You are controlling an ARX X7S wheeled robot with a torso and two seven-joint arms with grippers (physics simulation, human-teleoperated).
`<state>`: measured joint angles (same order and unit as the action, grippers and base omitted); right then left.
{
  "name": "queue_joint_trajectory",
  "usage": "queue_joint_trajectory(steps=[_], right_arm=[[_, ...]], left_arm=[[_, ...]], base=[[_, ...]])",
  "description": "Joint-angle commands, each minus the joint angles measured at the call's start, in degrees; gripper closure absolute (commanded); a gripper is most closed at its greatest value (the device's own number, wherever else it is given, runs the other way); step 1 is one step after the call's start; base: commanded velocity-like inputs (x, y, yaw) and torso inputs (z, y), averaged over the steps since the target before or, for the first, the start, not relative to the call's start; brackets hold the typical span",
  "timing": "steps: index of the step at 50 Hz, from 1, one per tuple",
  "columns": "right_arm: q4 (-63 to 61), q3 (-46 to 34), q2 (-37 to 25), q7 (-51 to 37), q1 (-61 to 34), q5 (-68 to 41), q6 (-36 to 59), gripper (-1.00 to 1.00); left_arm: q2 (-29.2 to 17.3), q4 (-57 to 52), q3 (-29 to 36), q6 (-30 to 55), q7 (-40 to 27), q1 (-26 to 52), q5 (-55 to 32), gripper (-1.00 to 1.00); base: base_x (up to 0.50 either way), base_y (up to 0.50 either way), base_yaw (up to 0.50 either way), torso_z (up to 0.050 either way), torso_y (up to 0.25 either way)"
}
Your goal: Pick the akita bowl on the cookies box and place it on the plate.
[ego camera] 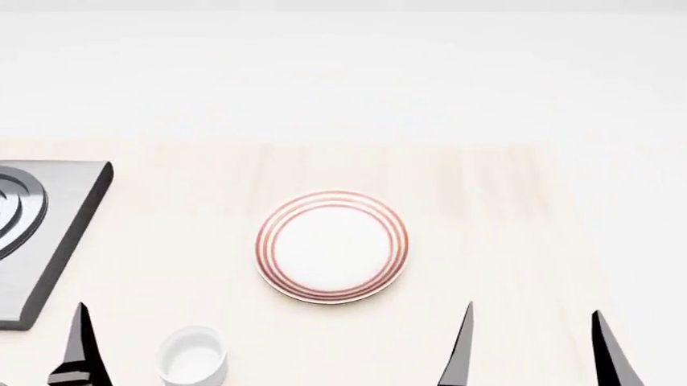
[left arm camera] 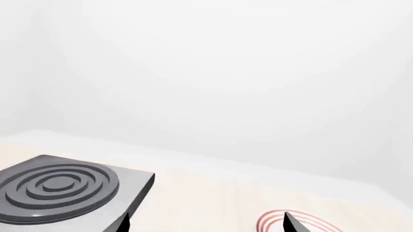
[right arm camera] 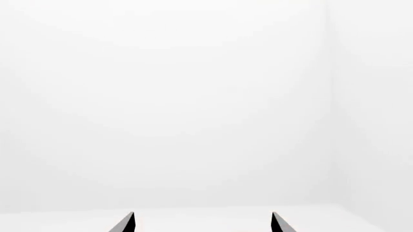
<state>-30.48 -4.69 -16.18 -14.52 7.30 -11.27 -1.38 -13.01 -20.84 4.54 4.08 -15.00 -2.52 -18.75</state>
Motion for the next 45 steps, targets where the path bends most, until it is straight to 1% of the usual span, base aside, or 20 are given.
queue_joint_trajectory(steps=[1, 9, 11, 16, 19, 24, 45], right_arm=[[0.13, -0.23, 0.03, -0.84, 0.15, 1.02, -0.58, -1.0], [0.27, -0.33, -0.23, -0.93, 0.01, 0.75, -0.44, -1.0], [0.37, -0.41, -0.24, -0.98, -0.07, 0.74, -0.42, -1.0], [0.38, -0.51, -0.34, -1.12, -0.11, 0.75, -0.37, -1.0], [0.4, -0.6, -0.41, -1.18, -0.16, 0.74, -0.33, -1.0], [0.12, -0.52, -0.67, -1.23, -0.14, 0.44, -0.21, -1.0], [-0.04, -0.7, -1.47, -1.56, -0.38, 0.21, 0.16, -1.0]], left_arm=[[-0.47, -0.16, -0.18, 0.21, 0.01, 0.07, -1.46, -1.0], [-0.72, -0.29, 0.03, 0.31, 0.12, 0.07, -2.12, -1.0], [-1.05, -0.36, 0.24, 1.55, 0.24, 0.25, -2.91, -1.0], [-1.46, -0.13, -0.76, 2.56, 1.04, 0.94, -6.27, -1.0], [-1.54, -0.11, -0.98, 2.62, 0.85, 1.06, -6.56, -1.0], [-1.56, -0.25, -0.66, 2.13, 0.11, 1.18, -5.12, -1.0], [-2.02, -0.52, -0.7, 1.88, -0.88, 1.43, -5.14, -1.0]], base=[[0.0, 0.0, 0.0, 0.05, 0.0], [0.0, 0.0, 0.0, 0.05, 0.0], [0.0, 0.0, 0.0, 0.05, 0.0], [0.0, 0.0, 0.0, 0.0, 0.0], [0.0, 0.0, 0.0, 0.0, 0.0], [0.0, 0.0, 0.0, 0.0, -0.25], [0.0, 0.0, 0.0, 0.0, -0.25]])
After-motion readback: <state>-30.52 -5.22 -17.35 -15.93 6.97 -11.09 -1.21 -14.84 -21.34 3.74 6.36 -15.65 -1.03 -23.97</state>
